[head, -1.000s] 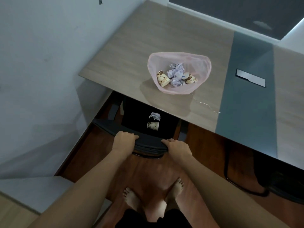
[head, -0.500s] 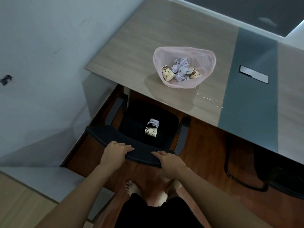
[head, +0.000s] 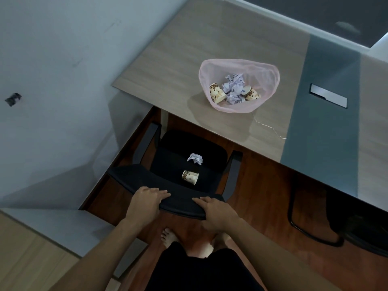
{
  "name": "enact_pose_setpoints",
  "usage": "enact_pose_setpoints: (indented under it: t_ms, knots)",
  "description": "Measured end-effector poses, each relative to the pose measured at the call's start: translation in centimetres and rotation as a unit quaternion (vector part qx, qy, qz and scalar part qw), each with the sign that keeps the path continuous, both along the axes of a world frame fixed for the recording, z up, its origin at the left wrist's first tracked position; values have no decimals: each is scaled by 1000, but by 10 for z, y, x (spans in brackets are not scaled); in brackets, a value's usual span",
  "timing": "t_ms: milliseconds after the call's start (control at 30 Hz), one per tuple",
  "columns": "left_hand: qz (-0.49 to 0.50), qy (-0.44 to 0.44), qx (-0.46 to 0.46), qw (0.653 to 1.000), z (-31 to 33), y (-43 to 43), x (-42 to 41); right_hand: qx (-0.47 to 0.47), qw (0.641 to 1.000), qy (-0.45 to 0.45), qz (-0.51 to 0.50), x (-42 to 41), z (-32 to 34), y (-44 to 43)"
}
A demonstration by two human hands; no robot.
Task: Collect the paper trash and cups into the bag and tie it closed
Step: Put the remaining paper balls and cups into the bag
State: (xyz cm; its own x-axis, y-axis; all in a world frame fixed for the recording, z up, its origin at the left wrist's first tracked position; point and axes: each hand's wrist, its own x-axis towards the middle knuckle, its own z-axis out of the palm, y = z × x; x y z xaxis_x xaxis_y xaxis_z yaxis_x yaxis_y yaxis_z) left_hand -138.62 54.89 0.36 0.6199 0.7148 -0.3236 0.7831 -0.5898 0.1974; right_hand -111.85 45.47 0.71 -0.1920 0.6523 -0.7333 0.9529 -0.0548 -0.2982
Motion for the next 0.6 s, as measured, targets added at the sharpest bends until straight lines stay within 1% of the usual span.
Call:
enact_pose_setpoints:
  t_ms: [133,200,267,333,400,433,500,600]
  knots:
    - [-11,7,-46,999,3,6,0,12,1000,10,-4,2,0,0]
    - [-27,35,-110,993,10,18,0,-1,999,36,-12,6,4,3]
    - [-37,63,-206,976,20,34,1,-40,996,69,-28,16,12,10]
    - [-15,79,-298,951,32,49,3,-97,991,84,-39,32,22,23]
    - [12,87,-357,930,42,63,6,-137,984,97,-58,51,34,38]
    - [21,92,-372,924,46,70,9,-139,981,112,-72,62,40,47]
    - [50,76,-394,915,50,85,16,-89,979,137,-118,87,52,67]
    - [134,10,-383,914,54,106,33,77,968,137,-196,135,66,104]
